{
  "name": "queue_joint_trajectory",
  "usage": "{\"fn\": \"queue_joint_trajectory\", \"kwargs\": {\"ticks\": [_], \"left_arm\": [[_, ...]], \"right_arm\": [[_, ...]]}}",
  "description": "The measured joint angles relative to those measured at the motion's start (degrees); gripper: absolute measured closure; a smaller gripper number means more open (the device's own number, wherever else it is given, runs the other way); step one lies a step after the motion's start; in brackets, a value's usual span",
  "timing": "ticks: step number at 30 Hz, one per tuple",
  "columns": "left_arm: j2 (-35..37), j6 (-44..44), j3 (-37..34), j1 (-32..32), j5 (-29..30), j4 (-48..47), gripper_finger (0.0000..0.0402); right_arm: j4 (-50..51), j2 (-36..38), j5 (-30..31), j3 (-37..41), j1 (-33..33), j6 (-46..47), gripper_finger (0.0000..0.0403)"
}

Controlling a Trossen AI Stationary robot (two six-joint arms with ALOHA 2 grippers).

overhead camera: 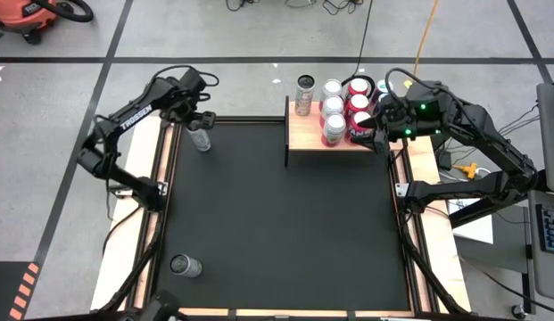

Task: Place canned beverage on shelf
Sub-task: Put the top white yellow soda can on the shelf aligned with the other white yellow soda can

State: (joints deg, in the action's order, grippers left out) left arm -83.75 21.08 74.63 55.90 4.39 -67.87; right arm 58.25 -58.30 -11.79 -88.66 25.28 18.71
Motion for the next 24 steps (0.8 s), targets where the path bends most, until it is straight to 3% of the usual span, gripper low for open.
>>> {"fn": "queue_joint_trajectory", "kwargs": {"ticks": [7, 15, 24], "left_arm": [[-4.64, 0.60, 0.00, 0.00, -1.13, -0.40, 0.0002], [-5.09, 0.95, 0.00, 0.02, -1.99, -0.19, 0.0005], [-5.09, -1.06, 0.02, 1.69, -2.91, -0.43, 0.0088]], "right_arm": [[2.89, -0.02, 0.00, 0.00, 0.00, -0.41, 0.0074], [2.94, -0.06, 0.45, 0.00, 0.00, -1.80, 0.0074], [2.94, -0.18, 1.61, 0.00, 0.02, -2.90, 0.0074]]}}
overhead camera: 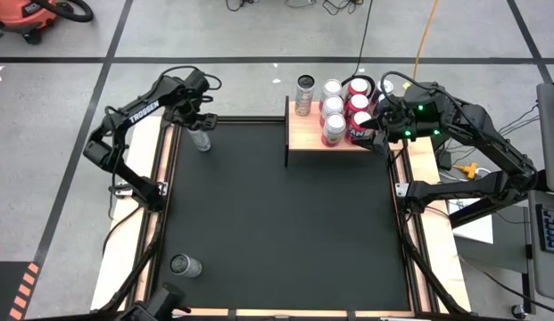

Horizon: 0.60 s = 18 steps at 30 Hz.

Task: Place canned beverage on shelf
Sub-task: Put the top white yellow soda can on the shelf aligned with the other white yellow soda can

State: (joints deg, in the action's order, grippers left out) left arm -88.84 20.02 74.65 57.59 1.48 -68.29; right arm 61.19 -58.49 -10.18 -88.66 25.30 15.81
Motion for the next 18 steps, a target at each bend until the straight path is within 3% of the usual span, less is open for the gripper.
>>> {"fn": "queue_joint_trajectory", "kwargs": {"ticks": [7, 12, 18], "left_arm": [[0.02, -5.77, 0.19, 1.92, -1.29, -1.50, 0.0160], [-0.04, -8.89, 3.00, 1.91, -3.94, -5.42, 0.0160], [0.07, -15.14, 12.47, 1.91, -10.47, -13.22, 0.0150]], "right_arm": [[-0.02, 0.00, 2.89, 0.00, 0.00, -0.02, 0.0074], [-2.80, -0.51, 2.86, 0.00, 0.00, -0.02, 0.0074], [-11.24, -2.20, -0.35, 0.00, -0.04, 2.21, 0.0074]]}}
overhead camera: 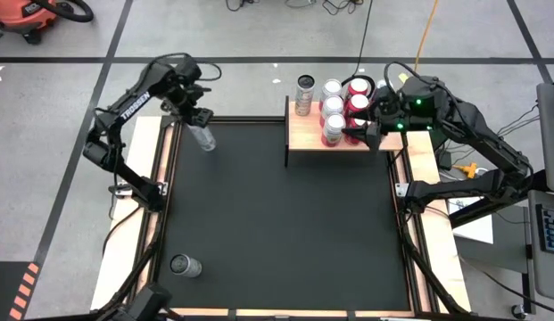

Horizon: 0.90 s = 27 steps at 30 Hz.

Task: Place canned beverage on shelf
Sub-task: Put the top white yellow soda can on the shelf aligned with the other white yellow soda can

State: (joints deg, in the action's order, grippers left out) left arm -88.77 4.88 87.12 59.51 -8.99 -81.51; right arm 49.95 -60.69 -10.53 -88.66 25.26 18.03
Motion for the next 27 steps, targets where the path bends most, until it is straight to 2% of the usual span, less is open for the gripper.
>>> {"fn": "queue_joint_trajectory", "kwargs": {"ticks": [5, 9, 17, 23, 27], "left_arm": [[0.11, -2.85, 10.57, -1.10, -5.16, -4.68, 0.0150], [0.11, -3.19, 18.74, -3.03, -9.40, -4.57, 0.0150], [0.11, -19.06, 31.64, -11.53, -13.66, -4.67, 0.0150], [0.20, -30.40, 36.65, -19.62, -13.48, -3.68, 0.0150], [0.20, -32.56, 36.73, -22.87, -12.00, -1.47, 0.0150]], "right_arm": [[-6.33, -2.41, -1.68, 0.00, -0.78, 0.80, 0.0074], [-9.92, -4.89, -1.71, 0.00, -1.81, 1.84, 0.0074], [-18.65, -10.12, -2.10, 0.00, -5.57, 5.12, 0.0074], [-29.27, -13.11, -3.41, 0.00, -6.84, 5.37, 0.0074], [-31.28, -16.14, -4.61, -2.99, -7.55, 3.53, 0.0073]]}}
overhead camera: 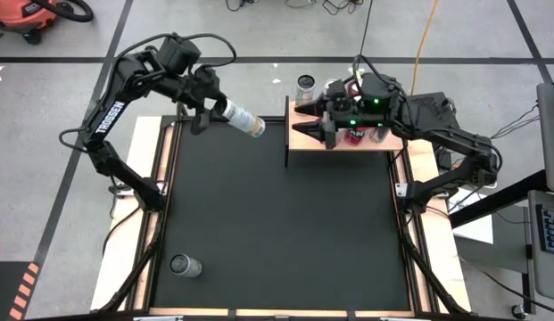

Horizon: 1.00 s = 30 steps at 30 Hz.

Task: Place canned beverage on shelf
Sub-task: Put the top white yellow soda can on the shelf aligned with the other white yellow soda can

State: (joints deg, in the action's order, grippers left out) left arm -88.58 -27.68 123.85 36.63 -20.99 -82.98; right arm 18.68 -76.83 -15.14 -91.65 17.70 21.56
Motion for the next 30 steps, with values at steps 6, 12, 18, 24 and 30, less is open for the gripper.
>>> {"fn": "queue_joint_trajectory", "kwargs": {"ticks": [6, 12, 18, 24, 30], "left_arm": [[-0.03, 12.78, 0.00, -1.60, 2.48, 6.65, 0.0150], [-0.04, 39.77, -0.01, -1.89, 3.64, 9.58, 0.0150], [-0.04, 57.48, -0.02, -1.94, 3.76, 9.49, 0.0150], [-0.04, 63.26, -0.02, -1.89, 3.43, 11.56, 0.0150], [-0.09, 63.66, -0.07, -1.91, 1.44, 11.96, 0.0150]], "right_arm": [[4.13, -5.30, 3.32, -7.44, -1.59, -11.92, 0.0073], [8.98, -9.63, 17.73, -14.08, -4.38, -28.37, 0.0067], [9.97, -13.27, 21.09, -16.67, -4.73, -32.50, 0.0045], [12.79, -16.85, 20.99, -16.73, -4.69, -32.66, 0.0032], [11.77, -19.74, 27.43, -16.73, -4.49, -34.09, 0.0030]]}}
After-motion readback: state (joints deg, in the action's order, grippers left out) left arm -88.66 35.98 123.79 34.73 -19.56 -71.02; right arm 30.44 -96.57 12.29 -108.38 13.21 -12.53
